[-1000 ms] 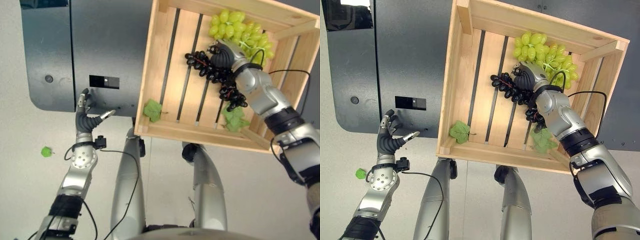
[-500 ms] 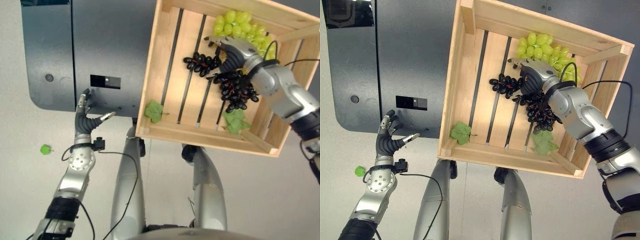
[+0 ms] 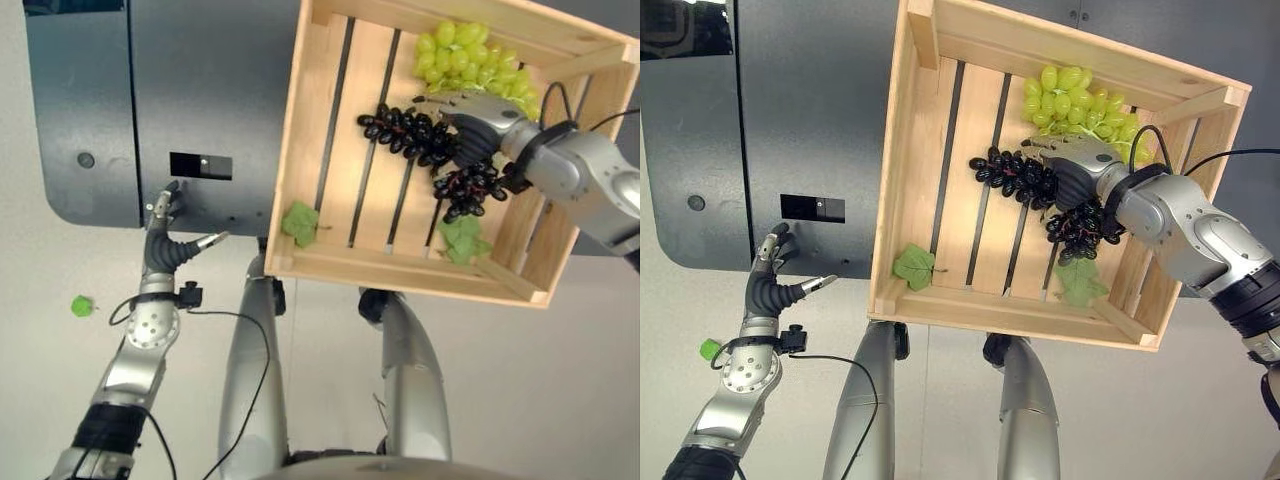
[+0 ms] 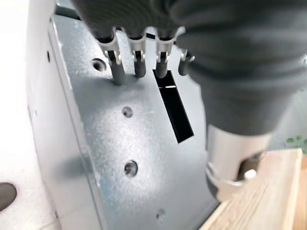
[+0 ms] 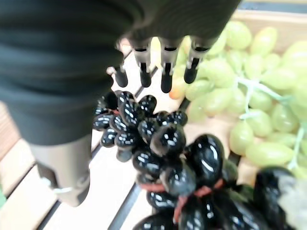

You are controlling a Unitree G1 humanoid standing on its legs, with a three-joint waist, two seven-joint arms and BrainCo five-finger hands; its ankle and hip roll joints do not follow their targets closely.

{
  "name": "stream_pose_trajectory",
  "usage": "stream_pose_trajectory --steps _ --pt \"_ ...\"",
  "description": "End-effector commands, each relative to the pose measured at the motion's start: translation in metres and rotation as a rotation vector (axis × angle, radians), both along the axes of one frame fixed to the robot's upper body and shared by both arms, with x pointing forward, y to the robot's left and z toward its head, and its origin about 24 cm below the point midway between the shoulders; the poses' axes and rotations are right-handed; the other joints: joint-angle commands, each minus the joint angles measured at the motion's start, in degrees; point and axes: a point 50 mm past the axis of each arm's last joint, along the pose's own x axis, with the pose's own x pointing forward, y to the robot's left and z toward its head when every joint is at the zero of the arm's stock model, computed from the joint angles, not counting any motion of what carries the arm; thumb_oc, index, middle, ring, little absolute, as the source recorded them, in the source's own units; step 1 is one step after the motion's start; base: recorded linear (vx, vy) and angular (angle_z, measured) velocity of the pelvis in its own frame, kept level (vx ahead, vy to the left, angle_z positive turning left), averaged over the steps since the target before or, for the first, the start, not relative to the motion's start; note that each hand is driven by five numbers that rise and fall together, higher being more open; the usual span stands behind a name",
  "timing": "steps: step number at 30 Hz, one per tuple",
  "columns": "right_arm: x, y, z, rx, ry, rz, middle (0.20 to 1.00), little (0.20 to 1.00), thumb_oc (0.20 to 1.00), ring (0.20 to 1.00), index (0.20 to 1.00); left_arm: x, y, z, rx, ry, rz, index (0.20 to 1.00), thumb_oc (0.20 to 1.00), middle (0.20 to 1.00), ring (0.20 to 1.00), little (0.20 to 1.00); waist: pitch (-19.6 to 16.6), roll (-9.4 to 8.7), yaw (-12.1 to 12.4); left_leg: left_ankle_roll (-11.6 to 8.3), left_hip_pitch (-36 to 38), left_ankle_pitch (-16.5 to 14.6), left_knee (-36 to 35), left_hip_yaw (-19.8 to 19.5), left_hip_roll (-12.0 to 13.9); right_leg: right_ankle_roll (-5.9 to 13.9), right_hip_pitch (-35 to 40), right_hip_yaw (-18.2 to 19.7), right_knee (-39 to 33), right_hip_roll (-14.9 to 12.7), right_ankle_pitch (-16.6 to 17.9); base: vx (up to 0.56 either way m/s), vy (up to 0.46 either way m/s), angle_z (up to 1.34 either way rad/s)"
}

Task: Pick up the fruits from the basket on one side to the basket on the other side

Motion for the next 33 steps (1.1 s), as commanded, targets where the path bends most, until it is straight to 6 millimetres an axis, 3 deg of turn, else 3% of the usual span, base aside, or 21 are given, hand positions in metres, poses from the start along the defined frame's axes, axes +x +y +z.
stream_pose_trajectory --steps 1,10,22,33 --pt "-0.004 0.006 0.011 -0.023 -0.026 0.035 1.000 1.000 1.000 1.000 1.000 -0.014 -0.004 0.003 0.034 -0.029 -0.034 1.000 1.000 1.000 1.000 1.000 -0.92 -0.94 0.74 -2.29 3.68 0.86 -4.76 -0.56 -0.10 13.96 2.94 1.40 2.68 -7.03 0.60 0.00 0.000 0.00" --pt "0.013 0.017 -0.008 0.016 -0.042 0.017 1.000 1.000 1.000 1.000 1.000 -0.011 -0.007 0.001 0.009 -0.024 -0.022 1.000 1.000 1.000 1.000 1.000 -0.92 0.05 0.97 -1.82 1.16 0.00 -3.08 -0.30 -0.15 13.85 1.09 2.47 2.48 -6.76 0.61 0.00 0.000 0.00" --pt "0.032 0.020 -0.033 0.209 -0.055 -0.048 1.000 1.000 1.000 1.000 1.000 -0.008 -0.009 -0.001 -0.044 -0.036 0.006 1.000 1.000 1.000 1.000 1.000 -0.92 1.24 0.87 -1.02 -2.98 -1.12 -0.84 0.24 -0.52 13.63 -2.97 4.24 2.58 -6.68 0.85 0.00 0.008 -0.02" --pt "0.033 0.033 -0.037 0.264 -0.076 -0.028 1.000 1.000 1.000 1.000 1.000 -0.006 -0.010 -0.001 -0.058 -0.043 0.024 1.000 1.000 1.000 1.000 1.000 -0.92 0.93 0.42 -0.65 -3.54 -1.29 -0.93 0.35 -0.67 13.48 -4.06 4.77 2.42 -6.42 0.86 0.00 0.000 0.00"
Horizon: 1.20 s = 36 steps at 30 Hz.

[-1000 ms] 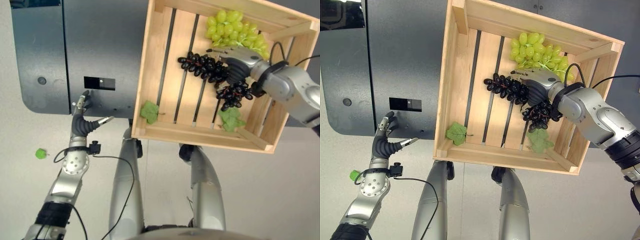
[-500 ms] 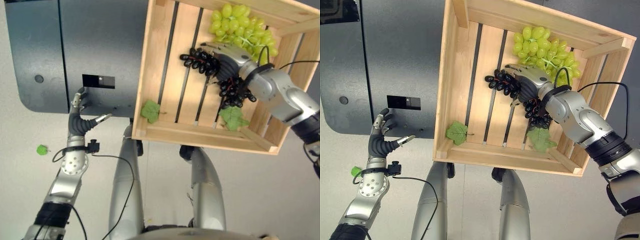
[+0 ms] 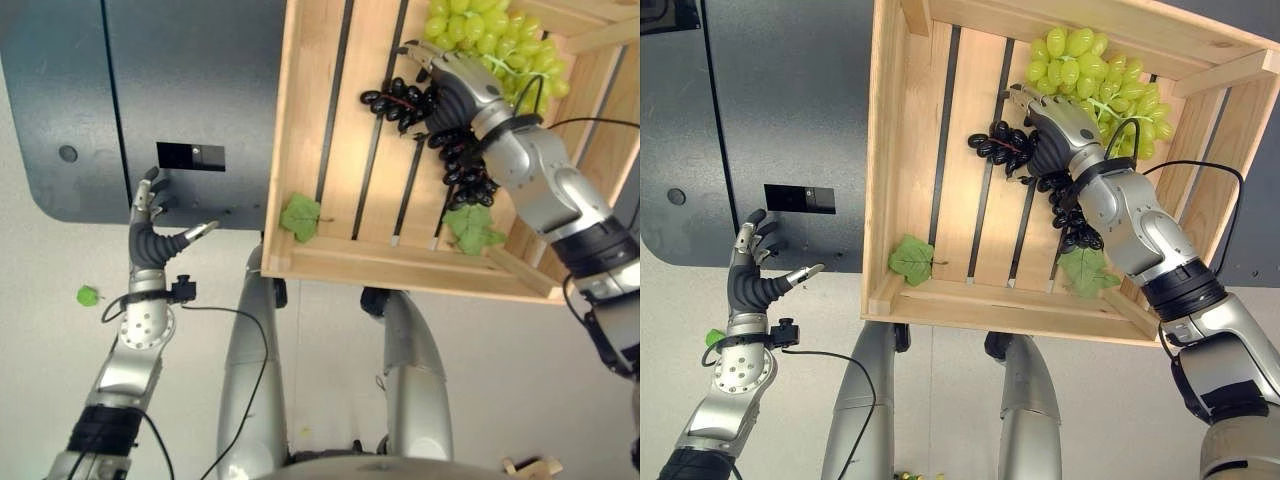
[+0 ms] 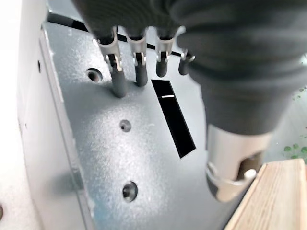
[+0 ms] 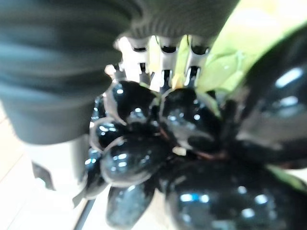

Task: Pick up the fruits from the basket on one side to the basket on the other side

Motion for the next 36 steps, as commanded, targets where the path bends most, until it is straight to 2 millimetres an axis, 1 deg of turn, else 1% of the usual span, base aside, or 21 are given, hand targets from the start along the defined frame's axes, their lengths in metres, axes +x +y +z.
stream_pose_trajectory --steps 1,7,15,16,17,18,19,20,21,22,23,24,26,31,34,36 --pt "0.009 0.004 -0.047 -0.072 0.155 -0.024 1.000 1.000 1.000 1.000 1.000 -0.001 -0.010 -0.014 -0.027 0.067 -0.024 1.000 1.000 1.000 1.000 1.000 -0.76 0.92 0.18 -1.04 1.64 -1.16 -2.20 -1.08 -0.70 12.94 1.19 2.37 4.26 -6.99 -0.79 0.00 0.000 0.00" --pt "0.007 0.007 -0.049 -0.112 0.176 -0.019 1.000 1.000 1.000 1.000 1.000 -0.002 -0.010 -0.013 -0.035 0.063 -0.025 1.000 1.000 1.000 1.000 1.000 -0.76 0.47 -0.08 -0.96 1.66 -1.29 -2.28 -1.02 -0.82 13.04 1.15 2.40 3.92 -6.87 -0.62 0.00 0.000 0.00" --pt "0.001 -0.001 -0.057 -0.159 0.218 -0.027 1.000 1.000 1.000 1.000 1.000 -0.004 -0.005 -0.014 -0.029 0.069 -0.012 1.000 1.000 1.000 1.000 1.000 -0.76 -0.47 -0.61 -1.04 1.98 -0.98 -2.72 -1.19 -0.81 13.03 1.27 2.35 3.92 -6.61 -0.64 0.00 0.000 0.00" --pt "-0.004 0.000 -0.057 -0.170 0.223 -0.002 1.000 1.000 1.000 1.000 1.000 -0.004 -0.003 -0.013 -0.027 0.068 -0.002 1.000 1.000 1.000 1.000 1.000 -0.76 -0.98 -0.97 -1.10 2.07 -0.98 -2.77 -1.26 -0.67 13.08 1.36 2.29 3.90 -6.53 -0.59 0.00 0.000 0.00" --pt "-0.005 -0.001 -0.057 -0.170 0.224 -0.002 1.000 1.000 1.000 1.000 1.000 -0.005 -0.003 -0.013 -0.027 0.069 -0.003 1.000 1.000 1.000 1.000 1.000 -0.76 -0.99 -0.95 -1.10 2.11 -0.96 -2.80 -1.24 -0.68 13.08 1.38 2.30 3.89 -6.54 -0.59 0.00 0.000 0.00" --pt "-0.013 -0.003 -0.057 -0.186 0.233 0.021 1.000 1.000 1.000 1.000 1.000 -0.006 -0.001 -0.013 -0.019 0.069 0.001 1.000 1.000 1.000 1.000 1.000 -0.76 -1.58 -1.33 -1.13 2.30 -0.95 -2.88 -1.23 -0.63 13.17 1.68 2.24 3.76 -6.41 -0.49 0.00 0.000 0.00" --pt "-0.013 -0.003 -0.057 -0.185 0.234 0.020 1.000 1.000 1.000 1.000 1.000 -0.006 -0.001 -0.013 -0.018 0.070 0.001 1.000 1.000 1.000 1.000 1.000 -0.76 -1.56 -1.28 -1.13 2.33 -0.95 -2.89 -1.23 -0.64 13.18 1.70 2.24 3.75 -6.41 -0.49 0.00 0.000 0.00" --pt "-0.022 -0.005 -0.058 -0.193 0.242 0.047 1.000 1.000 1.000 1.000 1.000 -0.008 0.001 -0.012 -0.005 0.069 0.006 1.000 1.000 1.000 1.000 1.000 -0.76 -2.20 -1.65 -1.16 2.63 -0.90 -3.01 -1.28 -0.53 13.24 1.94 2.09 3.70 -6.28 -0.54 0.00 0.000 0.00" --pt "-0.022 -0.006 -0.058 -0.193 0.243 0.045 1.000 1.000 1.000 1.000 1.000 -0.008 0.001 -0.012 -0.005 0.070 0.005 1.000 1.000 1.000 1.000 1.000 -0.76 -2.19 -1.58 -1.16 2.65 -0.89 -3.03 -1.29 -0.53 13.24 1.96 2.08 3.70 -6.29 -0.54 0.00 0.000 0.00" --pt "-0.030 -0.007 -0.062 -0.214 0.270 0.070 1.000 1.000 1.000 1.000 1.000 -0.010 0.002 -0.012 0.004 0.070 0.003 1.000 1.000 1.000 1.000 1.000 -0.76 -2.74 -1.90 -1.18 2.85 -0.83 -3.22 -1.31 -0.48 13.27 2.11 1.94 3.70 -6.19 -0.54 0.00 0.000 0.00" --pt "-0.030 -0.007 -0.063 -0.213 0.271 0.070 1.000 1.000 1.000 1.000 1.000 -0.010 0.002 -0.012 0.005 0.071 0.002 1.000 1.000 1.000 1.000 1.000 -0.76 -2.73 -1.88 -1.18 2.91 -0.80 -3.26 -1.31 -0.50 13.27 2.16 1.94 3.69 -6.21 -0.55 0.00 0.000 0.00" --pt "-0.036 -0.012 -0.068 -0.221 0.309 0.076 1.000 1.000 1.000 1.000 1.000 -0.011 0.003 -0.011 0.017 0.075 0.000 1.000 1.000 1.000 1.000 1.000 -0.76 -3.19 -2.21 -1.19 3.08 -0.74 -3.32 -1.32 -0.57 13.30 2.48 1.74 3.57 -6.18 -0.54 -0.01 -0.016 0.03" --pt "-0.042 -0.014 -0.070 -0.243 0.335 0.092 1.000 1.000 1.000 1.000 1.000 -0.013 0.004 -0.011 0.029 0.079 0.001 1.000 1.000 1.000 1.000 1.000 -0.76 -3.57 -2.32 -1.19 3.37 -0.67 -3.64 -1.42 -0.52 13.34 2.76 1.61 3.46 -6.01 -0.52 -0.01 -0.009 0.02" --pt "-0.051 -0.018 -0.069 -0.279 0.368 0.102 1.000 1.000 1.000 1.000 1.000 -0.015 0.007 -0.011 0.051 0.089 0.000 1.000 1.000 1.000 1.000 1.000 -0.76 -3.98 -2.38 -1.31 3.81 -0.47 -3.93 -1.40 -0.43 13.37 3.27 1.45 3.33 -5.90 -0.52 0.00 0.000 0.00" --pt "-0.056 -0.021 -0.062 -0.282 0.365 0.112 1.000 1.000 1.000 1.000 1.000 -0.017 0.008 -0.009 0.063 0.087 -0.004 1.000 1.000 1.000 1.000 1.000 -0.76 -4.21 -2.48 -1.43 4.17 -0.21 -4.43 -1.47 -0.40 13.35 3.59 1.33 3.23 -5.77 -0.67 0.00 0.000 0.00" --pt "-0.057 -0.023 -0.061 -0.281 0.367 0.111 1.000 1.000 1.000 1.000 1.000 -0.017 0.009 -0.009 0.064 0.086 -0.003 1.000 1.000 1.000 1.000 1.000 -0.76 -4.19 -2.44 -1.48 4.25 -0.11 -4.56 -1.55 -0.43 13.35 3.67 1.24 3.23 -5.73 -0.72 0.00 0.000 0.00"
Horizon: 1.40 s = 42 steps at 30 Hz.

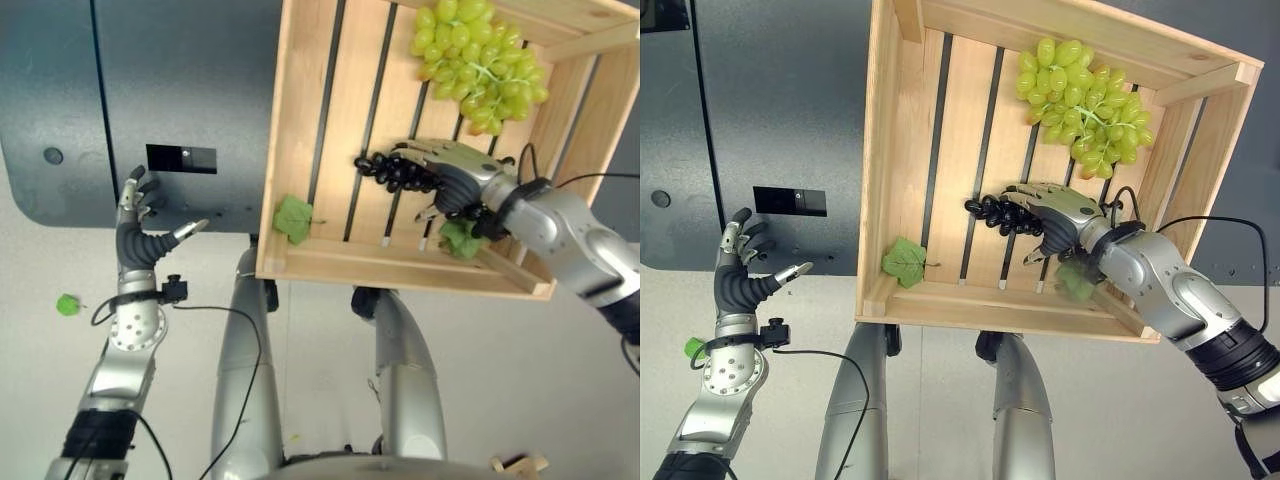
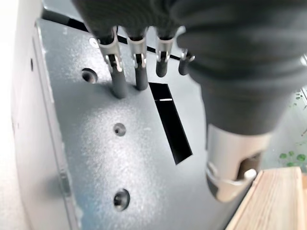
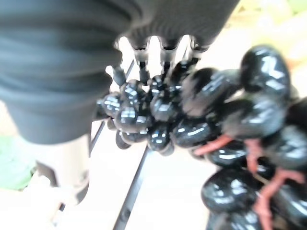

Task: Pick up the fruits from the basket on one side to the basket on the other side

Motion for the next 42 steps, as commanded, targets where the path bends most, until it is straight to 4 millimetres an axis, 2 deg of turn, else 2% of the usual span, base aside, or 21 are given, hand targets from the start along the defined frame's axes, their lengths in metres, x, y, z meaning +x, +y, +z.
stream_pose_trajectory --steps 1,10,15,21,25,41,42 --pt "-0.007 -0.001 0.003 -0.005 0.020 0.035 1.000 1.000 1.000 1.000 1.000 -0.011 -0.001 -0.013 0.047 0.085 -0.028 1.000 1.000 1.000 1.000 1.000 0.30 -1.91 0.25 -1.66 4.36 -0.15 -4.76 -1.03 -0.49 12.97 2.84 0.46 4.22 -6.40 -1.55 -0.01 -0.008 0.03" --pt "-0.003 0.005 0.007 0.052 -0.011 0.050 1.000 1.000 1.000 1.000 1.000 -0.009 -0.004 -0.012 0.043 0.072 -0.034 1.000 1.000 1.000 1.000 1.000 0.30 -1.27 0.61 -1.57 4.10 0.02 -5.00 -1.20 -0.52 12.88 2.39 0.54 4.55 -6.64 -1.80 0.00 0.000 0.00" --pt "0.001 0.001 0.004 0.093 -0.015 0.025 1.000 1.000 1.000 1.000 1.000 -0.008 -0.005 -0.013 0.034 0.072 -0.034 1.000 1.000 1.000 1.000 1.000 0.30 -1.04 0.70 -1.47 3.94 0.00 -4.95 -1.21 -0.59 12.92 2.11 0.66 4.83 -6.68 -1.80 0.00 0.000 0.00" --pt "0.019 -0.018 -0.001 0.114 -0.055 -0.109 1.000 1.000 1.000 1.000 1.000 -0.007 -0.008 -0.011 0.023 0.060 -0.040 1.000 1.000 1.000 1.000 1.000 0.30 -0.28 1.37 -1.40 3.44 0.12 -5.00 -1.43 -0.71 12.81 1.63 0.65 4.97 -6.73 -2.03 0.00 0.000 0.00" --pt "0.026 -0.030 0.006 0.112 -0.122 -0.188 1.000 1.000 1.000 1.000 1.000 -0.007 -0.008 -0.013 0.013 0.063 -0.034 1.000 1.000 1.000 1.000 1.000 0.30 0.29 1.32 -1.30 2.81 0.11 -4.80 -1.44 -0.86 12.78 1.02 0.83 5.20 -6.82 -2.04 0.00 0.000 0.00" --pt "0.026 -0.062 -0.004 0.101 -0.131 -0.335 1.000 1.000 1.000 1.000 1.000 -0.007 -0.008 -0.015 0.000 0.076 -0.037 1.000 1.000 1.000 1.000 1.000 0.30 0.61 0.99 -1.13 2.60 -0.10 -4.47 -1.28 -1.04 12.70 0.45 1.54 5.73 -6.78 -2.06 0.00 0.000 0.00" --pt "0.026 -0.062 -0.005 0.101 -0.131 -0.336 0.906 0.906 0.906 0.906 0.906 -0.007 -0.009 -0.015 0.000 0.077 -0.038 1.000 1.000 1.000 1.000 1.000 0.30 0.60 1.03 -1.13 2.60 -0.10 -4.48 -1.27 -1.05 12.70 0.45 1.55 5.73 -6.78 -2.06 0.00 0.000 0.00"
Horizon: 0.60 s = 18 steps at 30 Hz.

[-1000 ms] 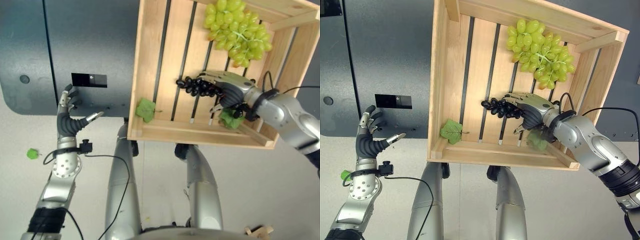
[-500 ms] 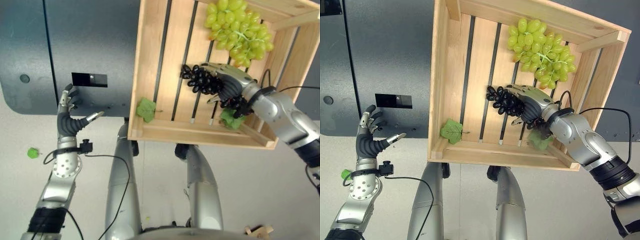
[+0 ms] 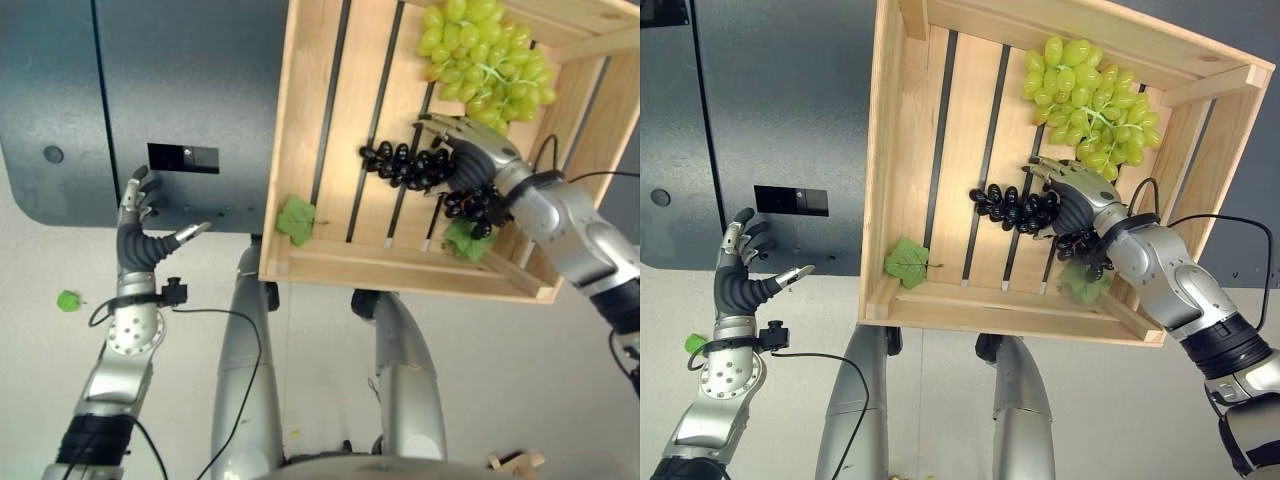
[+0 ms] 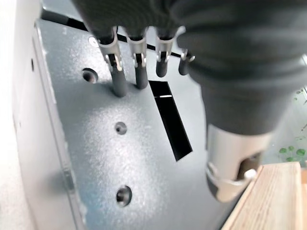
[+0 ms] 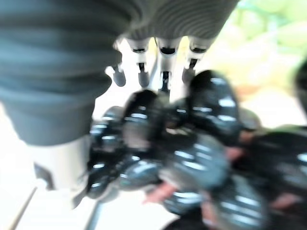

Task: Pick up the fruits from the basket on one side to the basket on the other side

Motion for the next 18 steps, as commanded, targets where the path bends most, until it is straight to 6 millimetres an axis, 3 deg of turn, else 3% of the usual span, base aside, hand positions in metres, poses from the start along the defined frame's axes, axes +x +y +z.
stream_pose_trajectory --steps 1,2,4,18 --pt "0.002 -0.039 -0.008 -0.026 0.029 -0.184 0.583 0.583 0.583 0.583 0.583 -0.005 -0.004 -0.017 -0.004 0.082 -0.018 1.000 1.000 1.000 1.000 1.000 0.30 0.59 -0.03 -1.22 3.20 -0.18 -4.13 -1.24 -0.85 12.40 0.74 1.49 6.74 -6.80 -2.28 0.00 0.000 0.00" --pt "0.001 -0.040 -0.009 -0.017 0.030 -0.186 0.407 0.407 0.407 0.407 0.407 -0.005 -0.004 -0.017 -0.007 0.084 -0.015 1.000 1.000 1.000 1.000 1.000 0.30 0.60 -0.14 -1.20 3.17 -0.22 -4.03 -1.25 -0.83 12.39 0.72 1.57 6.73 -6.78 -2.28 0.00 0.000 0.00" --pt "0.001 -0.039 -0.008 -0.016 0.028 -0.182 0.200 0.200 0.200 0.200 0.200 -0.005 -0.004 -0.017 -0.008 0.087 -0.016 1.000 1.000 1.000 1.000 1.000 0.30 0.59 -0.10 -1.15 3.17 -0.28 -3.94 -1.27 -0.81 12.35 0.68 1.58 6.81 -6.78 -2.33 0.00 0.000 0.00" --pt "-0.005 -0.025 -0.010 0.008 0.072 -0.098 0.200 0.200 0.200 0.200 0.200 -0.005 -0.002 -0.017 -0.002 0.098 -0.023 1.000 1.000 1.000 1.000 1.000 0.30 0.15 -0.18 -1.08 3.14 0.08 -4.32 -1.49 -0.85 12.21 0.66 1.43 6.93 -6.60 -2.57 0.00 0.000 0.00"
